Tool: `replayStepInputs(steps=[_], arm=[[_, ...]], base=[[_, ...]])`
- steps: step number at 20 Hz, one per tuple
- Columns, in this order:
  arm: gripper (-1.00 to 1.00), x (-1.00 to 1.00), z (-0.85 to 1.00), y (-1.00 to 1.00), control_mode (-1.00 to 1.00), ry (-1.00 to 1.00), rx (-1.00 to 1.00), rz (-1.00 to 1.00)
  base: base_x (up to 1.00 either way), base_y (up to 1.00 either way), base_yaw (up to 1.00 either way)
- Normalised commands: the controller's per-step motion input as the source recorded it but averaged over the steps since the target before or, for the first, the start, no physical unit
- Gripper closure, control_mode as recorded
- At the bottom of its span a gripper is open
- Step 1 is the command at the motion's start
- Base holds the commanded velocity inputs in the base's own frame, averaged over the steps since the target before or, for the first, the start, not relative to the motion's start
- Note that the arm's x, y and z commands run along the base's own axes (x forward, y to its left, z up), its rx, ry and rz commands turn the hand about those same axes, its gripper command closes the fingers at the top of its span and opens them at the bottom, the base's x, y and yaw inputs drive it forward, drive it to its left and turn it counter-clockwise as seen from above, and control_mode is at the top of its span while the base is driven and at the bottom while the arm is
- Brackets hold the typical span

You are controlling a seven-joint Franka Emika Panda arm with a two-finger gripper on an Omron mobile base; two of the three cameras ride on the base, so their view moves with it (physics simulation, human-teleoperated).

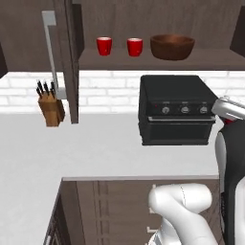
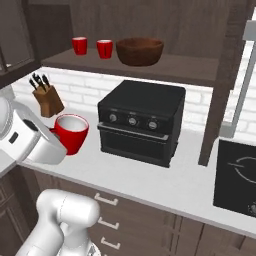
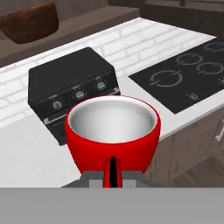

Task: Gather all objects into one cabinet and sort the glasses and bowls to opposite sides.

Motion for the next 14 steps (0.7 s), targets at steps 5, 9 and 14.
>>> replayStepInputs(steps=[5,9,14], arm=[[1.00,0.00,0.00,0.00,1.00,0.00,0.00,0.00],[1.00,0.00,0.00,0.00,1.00,0.00,0.00,0.00],[1.00,0.00,0.00,0.00,1.00,0.00,0.00,0.00]], base=[[0.06,0.08,-0.22],[0.24,0.04,-0.29],[0.23,0.05,-0.24]])
